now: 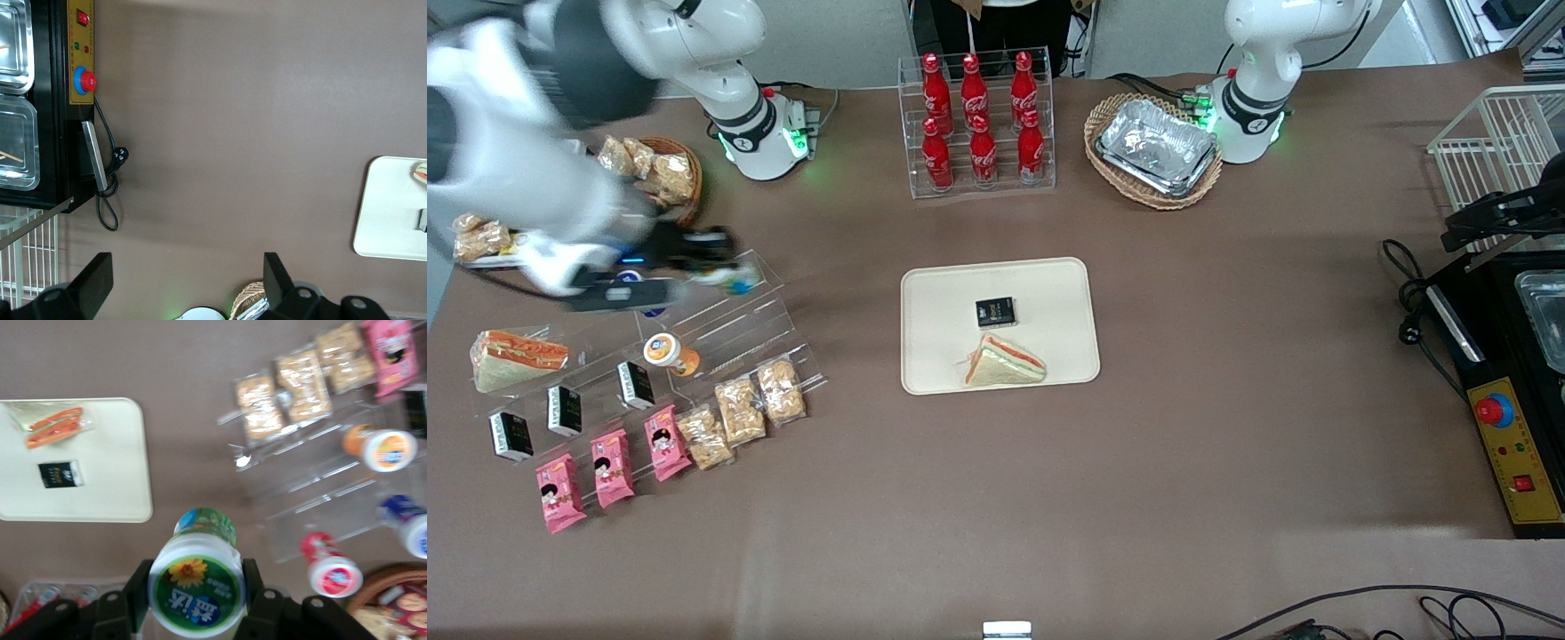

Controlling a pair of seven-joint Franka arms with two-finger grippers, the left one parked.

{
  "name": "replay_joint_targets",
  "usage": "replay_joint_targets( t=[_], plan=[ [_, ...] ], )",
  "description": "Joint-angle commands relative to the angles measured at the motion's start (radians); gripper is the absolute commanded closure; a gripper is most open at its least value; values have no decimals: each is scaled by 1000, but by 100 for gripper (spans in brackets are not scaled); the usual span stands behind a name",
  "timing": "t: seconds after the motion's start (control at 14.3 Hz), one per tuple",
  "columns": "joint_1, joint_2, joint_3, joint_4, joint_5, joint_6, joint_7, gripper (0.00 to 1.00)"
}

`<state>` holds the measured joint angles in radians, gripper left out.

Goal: Place green gum on tray
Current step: 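Lift the green gum bottle off the rack and carry it to the cream tray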

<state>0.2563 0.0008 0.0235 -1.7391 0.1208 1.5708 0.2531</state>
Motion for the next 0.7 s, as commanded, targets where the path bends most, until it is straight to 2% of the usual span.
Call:
replay_joint_targets(
  t=[0.0, 0.21, 0.49, 0.63],
  plan=[
    [159, 8, -10, -182, 34, 234, 170, 74],
    [279, 39, -11, -360, 31, 519, 296, 74],
    [392, 175, -11, -391, 20, 700, 422, 74],
    [429, 226, -11, -442, 20, 854, 442, 74]
  ],
)
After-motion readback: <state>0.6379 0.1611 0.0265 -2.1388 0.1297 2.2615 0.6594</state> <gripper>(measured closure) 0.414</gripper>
